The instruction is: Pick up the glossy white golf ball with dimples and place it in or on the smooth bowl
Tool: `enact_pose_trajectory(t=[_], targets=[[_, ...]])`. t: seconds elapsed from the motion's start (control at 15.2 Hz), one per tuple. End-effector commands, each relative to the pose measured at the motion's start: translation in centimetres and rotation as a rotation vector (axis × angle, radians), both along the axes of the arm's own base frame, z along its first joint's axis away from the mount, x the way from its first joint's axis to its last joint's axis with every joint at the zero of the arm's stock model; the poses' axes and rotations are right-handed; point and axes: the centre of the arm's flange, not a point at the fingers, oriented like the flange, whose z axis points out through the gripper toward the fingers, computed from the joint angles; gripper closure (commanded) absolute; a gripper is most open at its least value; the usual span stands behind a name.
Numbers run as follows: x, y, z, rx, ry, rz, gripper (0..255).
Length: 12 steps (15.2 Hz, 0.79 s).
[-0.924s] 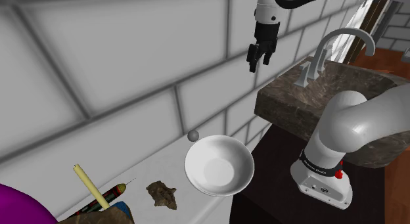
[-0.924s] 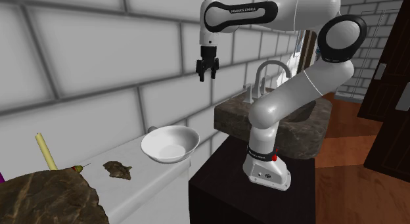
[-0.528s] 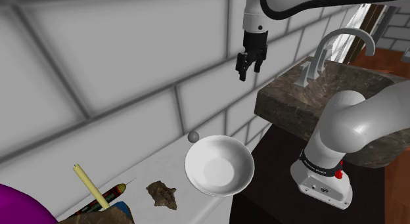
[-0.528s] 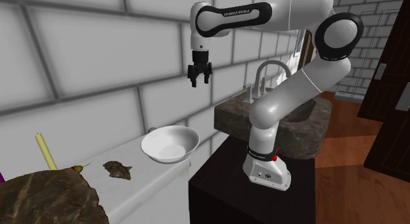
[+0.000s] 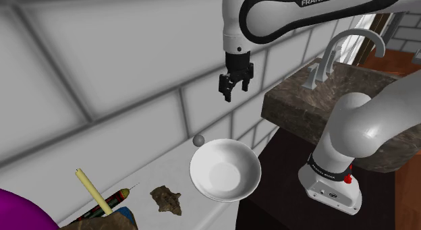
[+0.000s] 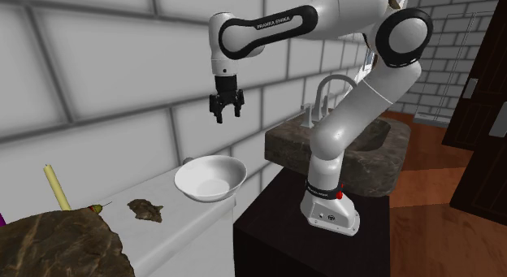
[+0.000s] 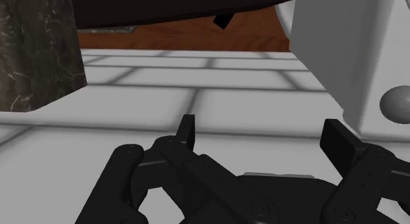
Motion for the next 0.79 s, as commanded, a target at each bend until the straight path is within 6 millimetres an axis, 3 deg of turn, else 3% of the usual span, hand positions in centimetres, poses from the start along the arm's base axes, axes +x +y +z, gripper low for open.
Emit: enact_pose_trajectory(t=[0.0,0.73], targets=[[1.0,2.5,-0.9,-0.001,0.009,-0.001,0],[5.2,15.7,-6.4,-0.013,0.058,-0.006,0]])
